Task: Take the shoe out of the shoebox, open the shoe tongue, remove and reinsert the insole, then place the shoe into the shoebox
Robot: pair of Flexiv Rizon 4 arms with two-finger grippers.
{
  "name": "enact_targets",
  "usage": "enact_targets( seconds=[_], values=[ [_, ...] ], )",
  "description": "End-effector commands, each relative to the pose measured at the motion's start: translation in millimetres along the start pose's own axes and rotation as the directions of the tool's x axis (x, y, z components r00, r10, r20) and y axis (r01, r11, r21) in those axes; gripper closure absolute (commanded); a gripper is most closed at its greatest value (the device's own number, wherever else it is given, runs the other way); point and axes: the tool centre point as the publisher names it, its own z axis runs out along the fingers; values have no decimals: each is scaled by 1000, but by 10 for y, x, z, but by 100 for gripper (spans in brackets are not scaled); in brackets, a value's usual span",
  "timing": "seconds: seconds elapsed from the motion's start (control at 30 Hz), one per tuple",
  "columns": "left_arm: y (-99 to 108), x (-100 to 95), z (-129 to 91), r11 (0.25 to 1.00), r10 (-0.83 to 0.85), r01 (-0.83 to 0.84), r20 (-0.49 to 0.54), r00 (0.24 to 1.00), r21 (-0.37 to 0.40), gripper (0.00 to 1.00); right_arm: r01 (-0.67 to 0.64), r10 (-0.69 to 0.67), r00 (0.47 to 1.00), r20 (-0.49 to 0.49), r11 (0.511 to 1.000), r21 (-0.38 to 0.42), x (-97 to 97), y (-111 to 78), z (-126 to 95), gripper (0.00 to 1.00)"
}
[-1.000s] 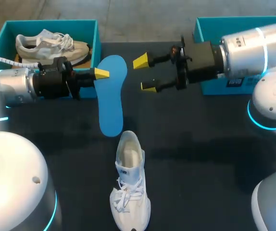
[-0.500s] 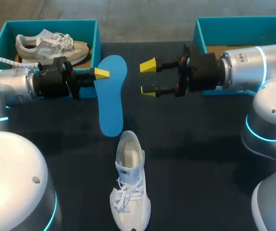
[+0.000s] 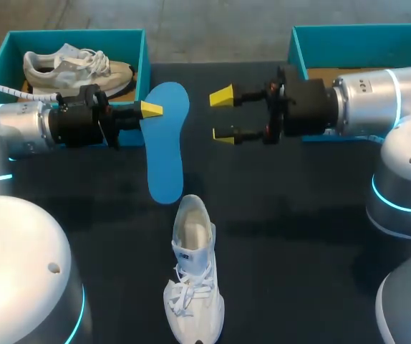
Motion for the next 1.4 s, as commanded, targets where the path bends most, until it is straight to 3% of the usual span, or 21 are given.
enact_targets(
  seconds=[0.03,0.13,0.33,0.57,0.83,1.17,1.4],
  values=[
    [13,73,48,998,64,-64,-10,998,-27,100,0,0,1000,2,1000,-2,0,-6,17,0],
    [3,160,84,986,154,-156,-44,987,-60,100,0,0,1000,2,1000,-2,0,-6,17,0],
    [-13,253,83,915,396,-400,-74,915,-54,100,0,0,1000,2,1000,-2,0,-6,17,0],
    [-20,244,34,761,646,-648,-120,754,33,100,0,0,1000,2,1000,-2,0,-6,17,0],
    [113,320,11,413,908,-901,-135,396,131,100,0,0,1000,2,1000,-2,0,-6,17,0],
    [161,497,41,-25,990,-989,-131,-45,149,100,0,0,1000,2,1000,-2,0,-6,17,0],
    [109,456,12,-220,963,-962,-122,-241,163,100,0,0,1000,2,1000,-2,0,-6,17,0]
  ],
)
